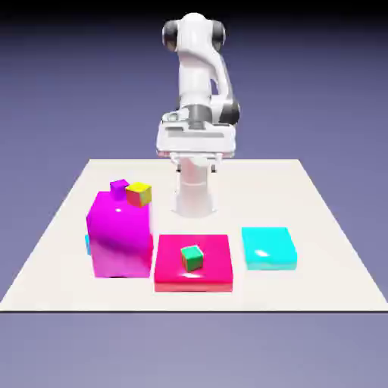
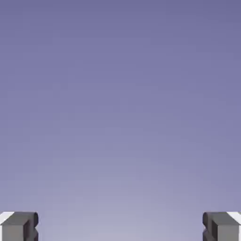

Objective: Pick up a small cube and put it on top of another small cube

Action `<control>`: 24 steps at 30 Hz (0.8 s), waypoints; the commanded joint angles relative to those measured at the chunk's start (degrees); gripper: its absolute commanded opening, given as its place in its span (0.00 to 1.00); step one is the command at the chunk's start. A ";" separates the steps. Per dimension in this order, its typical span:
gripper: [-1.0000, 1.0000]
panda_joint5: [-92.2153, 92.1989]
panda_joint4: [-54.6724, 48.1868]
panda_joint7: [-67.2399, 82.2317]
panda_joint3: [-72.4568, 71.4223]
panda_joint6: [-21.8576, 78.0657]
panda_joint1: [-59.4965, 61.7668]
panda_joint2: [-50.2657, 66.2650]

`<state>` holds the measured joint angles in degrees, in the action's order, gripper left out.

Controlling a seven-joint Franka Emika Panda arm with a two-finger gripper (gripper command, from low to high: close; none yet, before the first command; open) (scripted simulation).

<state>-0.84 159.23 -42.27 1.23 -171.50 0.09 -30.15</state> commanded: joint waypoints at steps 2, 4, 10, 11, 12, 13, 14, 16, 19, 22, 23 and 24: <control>0.50 -0.72 -3.32 0.50 1.33 3.75 1.59 4.16; 0.50 -1.45 -6.63 1.00 2.66 7.50 3.18 8.31; 0.50 -3.62 -16.58 2.50 6.66 18.76 7.96 20.77; 0.50 -3.99 -18.24 2.75 7.32 20.63 8.76 22.84; 0.50 -4.35 -19.89 3.00 7.99 22.51 9.55 24.92; 0.50 -4.71 -21.55 3.24 8.65 24.38 10.35 27.00; 0.50 -5.07 -23.21 3.49 9.32 26.26 11.15 29.07; 0.50 -5.80 -26.52 3.99 10.65 30.01 12.74 33.23; 0.50 -6.88 -31.50 4.74 12.65 35.64 15.13 39.46; 0.50 -7.97 -36.47 5.49 14.64 41.26 17.51 45.69; 0.50 -8.33 -38.13 5.74 15.31 43.14 18.31 47.76; 0.50 -8.70 -39.78 5.99 15.98 45.02 19.11 49.84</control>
<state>-9.53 119.45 -36.28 17.21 -126.49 19.19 19.68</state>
